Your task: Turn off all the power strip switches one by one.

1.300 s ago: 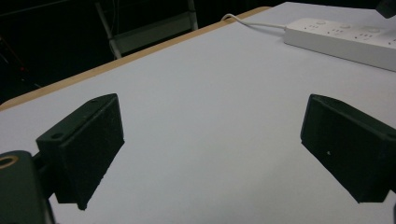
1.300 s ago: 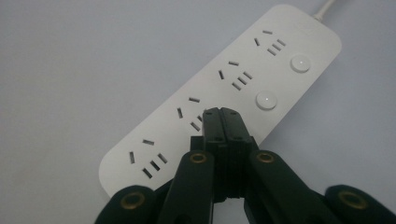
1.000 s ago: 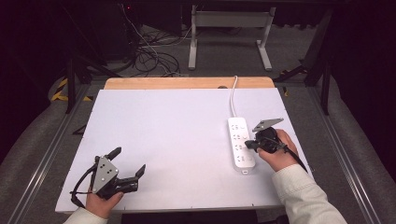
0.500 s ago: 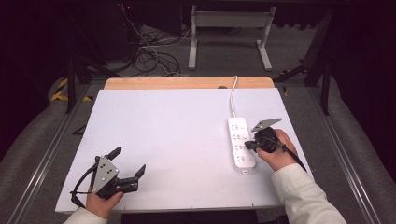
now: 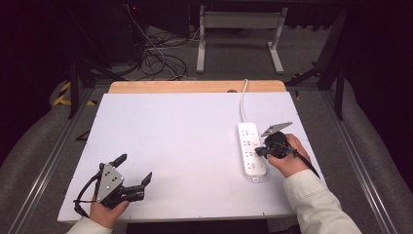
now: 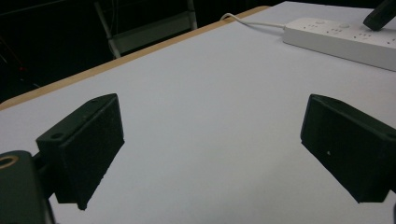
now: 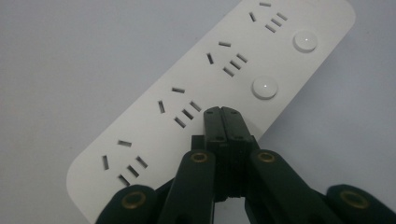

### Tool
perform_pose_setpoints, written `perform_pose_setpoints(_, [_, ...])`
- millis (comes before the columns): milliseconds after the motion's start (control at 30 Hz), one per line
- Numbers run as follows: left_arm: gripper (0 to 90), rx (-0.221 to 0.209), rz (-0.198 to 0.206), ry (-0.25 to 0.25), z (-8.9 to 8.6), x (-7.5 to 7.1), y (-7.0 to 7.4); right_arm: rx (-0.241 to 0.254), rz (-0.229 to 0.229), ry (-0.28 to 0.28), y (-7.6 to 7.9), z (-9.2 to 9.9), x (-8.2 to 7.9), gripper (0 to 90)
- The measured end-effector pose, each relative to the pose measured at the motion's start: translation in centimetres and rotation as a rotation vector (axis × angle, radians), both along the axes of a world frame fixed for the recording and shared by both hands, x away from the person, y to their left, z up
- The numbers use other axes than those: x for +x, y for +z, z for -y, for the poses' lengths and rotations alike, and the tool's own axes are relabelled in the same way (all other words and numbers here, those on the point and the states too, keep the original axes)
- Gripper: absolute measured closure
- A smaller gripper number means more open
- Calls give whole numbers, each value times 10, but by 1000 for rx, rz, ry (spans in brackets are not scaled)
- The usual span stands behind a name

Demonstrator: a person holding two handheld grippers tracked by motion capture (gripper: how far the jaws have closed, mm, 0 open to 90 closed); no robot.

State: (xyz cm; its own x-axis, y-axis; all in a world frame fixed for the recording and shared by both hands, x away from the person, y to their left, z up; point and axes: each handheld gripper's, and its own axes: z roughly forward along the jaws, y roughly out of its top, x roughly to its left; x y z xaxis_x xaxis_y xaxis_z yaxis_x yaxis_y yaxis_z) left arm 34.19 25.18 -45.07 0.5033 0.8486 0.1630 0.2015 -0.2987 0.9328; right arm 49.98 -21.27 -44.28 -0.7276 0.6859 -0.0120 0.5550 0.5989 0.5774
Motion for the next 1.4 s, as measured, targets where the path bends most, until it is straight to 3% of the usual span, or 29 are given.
perform_pose_setpoints(133, [68,1,1,-1,0,0,0,2,-19,-9,-1,0,1,900])
perform_pose_setpoints(333, [68,2,3,1,-1,0,0,2,-11,-11,0,0,1,900])
perform_pose_setpoints(400, [68,2,2,1,-1,0,1,6,-1,-4,0,0,1,900])
perform_pose_setpoints(433, [67,1,0,1,-1,0,1,13,65,-13,9,5,-2,900])
perform_pose_setpoints(467, [67,-2,0,2,-1,0,0,13,65,-13,9,5,-2,900])
perform_pose_setpoints(533, [68,1,-2,3,-1,1,0,108,93,-21,20,11,-4,900])
perform_pose_setpoints(667, [68,4,-2,1,0,1,0,85,90,-14,21,10,-3,900])
perform_pose_setpoints(1133, [68,0,1,2,-1,1,0,102,138,-37,22,8,8,900])
perform_pose_setpoints(1400, [68,0,-5,0,-1,1,0,97,110,-60,8,5,18,900])
